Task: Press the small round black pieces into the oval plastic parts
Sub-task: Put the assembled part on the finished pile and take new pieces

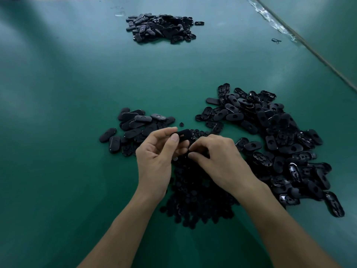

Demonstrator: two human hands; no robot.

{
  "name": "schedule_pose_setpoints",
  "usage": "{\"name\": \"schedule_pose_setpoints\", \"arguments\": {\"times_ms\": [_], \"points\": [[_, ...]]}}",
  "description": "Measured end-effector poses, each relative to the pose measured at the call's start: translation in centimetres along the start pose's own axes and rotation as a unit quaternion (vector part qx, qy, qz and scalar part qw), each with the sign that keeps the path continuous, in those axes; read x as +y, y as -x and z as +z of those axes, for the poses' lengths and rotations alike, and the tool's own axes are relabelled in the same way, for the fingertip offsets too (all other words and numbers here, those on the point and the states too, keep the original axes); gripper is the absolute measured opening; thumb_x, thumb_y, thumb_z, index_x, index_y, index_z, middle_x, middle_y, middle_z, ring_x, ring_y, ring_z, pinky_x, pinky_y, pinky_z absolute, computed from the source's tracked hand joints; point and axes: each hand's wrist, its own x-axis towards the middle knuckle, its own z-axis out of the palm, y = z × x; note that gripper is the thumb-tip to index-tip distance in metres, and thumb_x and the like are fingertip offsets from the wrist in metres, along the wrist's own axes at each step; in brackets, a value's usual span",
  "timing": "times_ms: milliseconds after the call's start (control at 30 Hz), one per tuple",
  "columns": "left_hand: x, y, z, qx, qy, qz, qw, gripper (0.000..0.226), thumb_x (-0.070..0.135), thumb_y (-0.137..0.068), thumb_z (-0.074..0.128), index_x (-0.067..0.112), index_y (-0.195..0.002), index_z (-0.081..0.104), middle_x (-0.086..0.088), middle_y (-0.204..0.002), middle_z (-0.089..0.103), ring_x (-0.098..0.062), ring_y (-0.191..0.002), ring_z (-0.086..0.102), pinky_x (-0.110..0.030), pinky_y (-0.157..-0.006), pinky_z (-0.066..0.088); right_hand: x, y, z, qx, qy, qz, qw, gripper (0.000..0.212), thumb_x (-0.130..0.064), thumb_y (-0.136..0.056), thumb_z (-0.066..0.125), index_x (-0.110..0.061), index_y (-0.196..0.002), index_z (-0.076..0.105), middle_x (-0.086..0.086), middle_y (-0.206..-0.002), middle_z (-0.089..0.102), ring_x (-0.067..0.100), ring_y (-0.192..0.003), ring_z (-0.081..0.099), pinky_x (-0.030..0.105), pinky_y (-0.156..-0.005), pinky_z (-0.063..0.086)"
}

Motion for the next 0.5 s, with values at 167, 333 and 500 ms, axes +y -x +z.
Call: {"name": "schedule_pose_setpoints", "arguments": {"times_ms": [167,333,500], "points": [[-0.06,-0.14,0.04,0.005,-0.006,0.001,1.000,0.015,0.009,-0.095,0.063,0.019,-0.099,0.073,-0.006,-0.083,0.075,-0.022,-0.080,0.075,-0.025,-0.073,0.058,-0.32,-0.26,-0.01,0.011,0.006,0.015,1.000,0.013,-0.028,-0.095,0.065,-0.026,-0.106,0.073,-0.007,-0.100,0.068,0.012,-0.092,0.061,0.037,-0.088,0.053],[-0.07,-0.23,0.09,0.013,-0.019,0.013,1.000,0.017,0.012,-0.092,0.065,0.026,-0.093,0.075,-0.002,-0.085,0.075,-0.020,-0.081,0.074,-0.024,-0.075,0.058,-0.30,-0.28,-0.12,0.033,-0.010,0.016,0.999,0.024,-0.020,-0.101,0.056,-0.020,-0.121,0.070,-0.003,-0.114,0.067,0.012,-0.107,0.060,0.030,-0.098,0.049],[-0.05,-0.10,0.15,0.014,-0.020,0.009,1.000,0.019,0.013,-0.091,0.067,0.029,-0.096,0.076,-0.006,-0.085,0.076,-0.019,-0.079,0.074,-0.024,-0.074,0.058,-0.24,-0.09,-0.83,0.016,-0.051,0.021,0.998,0.019,-0.017,-0.102,0.055,-0.021,-0.109,0.073,-0.004,-0.105,0.067,0.006,-0.096,0.059,0.005,-0.079,0.040]]}}
